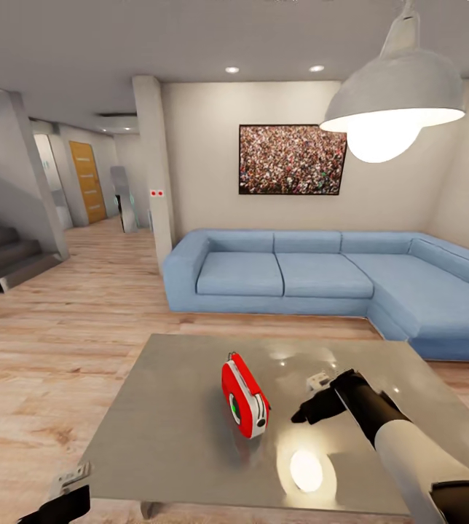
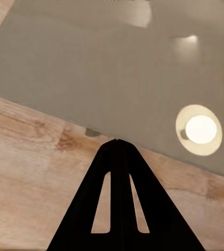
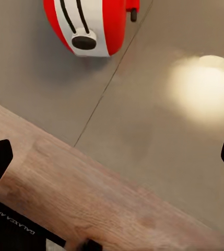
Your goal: Turn on the radio receiver that's on the table in the living room.
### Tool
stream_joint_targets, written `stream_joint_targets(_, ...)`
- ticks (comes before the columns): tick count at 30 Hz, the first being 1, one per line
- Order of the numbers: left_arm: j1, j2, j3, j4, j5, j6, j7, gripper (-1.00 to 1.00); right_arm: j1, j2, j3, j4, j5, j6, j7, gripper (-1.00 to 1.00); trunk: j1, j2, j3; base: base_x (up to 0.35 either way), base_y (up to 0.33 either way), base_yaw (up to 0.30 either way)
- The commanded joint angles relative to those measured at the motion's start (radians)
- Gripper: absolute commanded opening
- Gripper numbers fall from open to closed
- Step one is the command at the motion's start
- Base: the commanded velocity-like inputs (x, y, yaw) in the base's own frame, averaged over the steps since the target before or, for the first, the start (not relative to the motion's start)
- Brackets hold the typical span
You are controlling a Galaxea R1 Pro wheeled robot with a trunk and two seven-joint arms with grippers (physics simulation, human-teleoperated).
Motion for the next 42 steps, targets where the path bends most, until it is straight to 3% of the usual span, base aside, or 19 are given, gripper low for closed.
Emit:
stream_joint_targets(1,0.000,0.000,-0.001,0.000,0.000,0.000,0.000,-1.00,0.000,0.000,-0.001,0.031,-0.001,-0.033,-0.003,1.00,-0.004,0.007,0.003,-0.022,-0.012,0.000)
stream_joint_targets(3,0.000,0.000,-0.002,0.000,-0.004,0.001,0.004,-1.00,0.000,-0.001,-0.003,0.113,-0.003,-0.131,-0.033,1.00,-0.012,0.021,0.010,-0.011,-0.006,0.000)
stream_joint_targets(5,0.000,0.001,-0.003,0.006,-0.034,0.002,0.012,-1.00,0.000,-0.003,-0.006,0.208,-0.006,-0.230,-0.100,1.00,-0.019,0.035,0.016,-0.005,-0.003,0.000)
stream_joint_targets(7,0.000,0.002,-0.004,0.028,-0.096,0.001,0.023,-1.00,0.000,-0.004,-0.008,0.303,-0.018,-0.300,-0.169,1.00,-0.027,0.049,0.022,-0.002,-0.001,0.000)
stream_joint_targets(9,0.000,0.002,-0.002,0.073,-0.183,-0.001,0.056,-1.00,0.001,-0.007,-0.008,0.419,-0.048,-0.372,-0.224,1.00,-0.035,0.063,0.028,0.000,0.000,0.000)
stream_joint_targets(10,0.001,0.002,-0.002,0.108,-0.222,-0.011,0.100,-1.00,0.002,-0.013,-0.008,0.479,-0.067,-0.427,-0.248,1.00,-0.038,0.070,0.031,0.000,0.000,0.000)
stream_joint_targets(13,0.002,0.001,-0.001,0.200,-0.261,-0.060,0.227,-1.00,0.014,-0.034,-0.008,0.545,-0.086,-0.523,-0.321,1.00,-0.050,0.091,0.041,0.000,0.000,0.000)
stream_joint_targets(14,0.003,0.001,-0.001,0.249,-0.268,-0.087,0.295,-1.00,0.035,-0.041,-0.008,0.556,-0.094,-0.553,-0.369,1.00,-0.054,0.098,0.044,0.000,0.000,0.000)
stream_joint_targets(17,0.005,0.002,-0.001,0.330,-0.274,-0.117,0.404,-1.00,0.113,-0.045,-0.008,0.565,-0.139,-0.615,-0.469,1.00,-0.065,0.119,0.053,0.000,0.000,0.000)
stream_joint_targets(20,0.013,0.003,-0.002,0.385,-0.278,-0.125,0.443,-1.00,0.192,-0.044,-0.007,0.567,-0.180,-0.675,-0.586,1.00,-0.077,0.140,0.063,0.000,0.000,0.000)
stream_joint_targets(23,0.044,0.002,-0.005,0.402,-0.289,-0.127,0.453,-1.00,0.256,-0.042,-0.007,0.568,-0.192,-0.696,-0.670,1.00,-0.088,0.161,0.072,0.000,0.000,0.000)
stream_joint_targets(31,0.129,0.001,-0.007,0.408,-0.295,-0.127,0.460,-1.00,0.391,-0.025,-0.006,0.568,-0.194,-0.697,-0.705,1.00,-0.119,0.217,0.097,0.000,0.000,0.000)
stream_joint_targets(37,0.142,-0.008,-0.007,0.404,-0.291,-0.133,0.460,-1.00,0.416,-0.020,-0.005,0.567,-0.189,-0.698,-0.701,1.00,-0.142,0.259,0.116,0.000,0.000,0.000)
stream_joint_targets(42,0.143,-0.043,-0.007,0.402,-0.290,-0.275,0.456,-1.00,0.417,-0.010,-0.005,0.566,-0.191,-0.697,-0.700,1.00,-0.161,0.294,0.132,0.000,0.000,0.000)
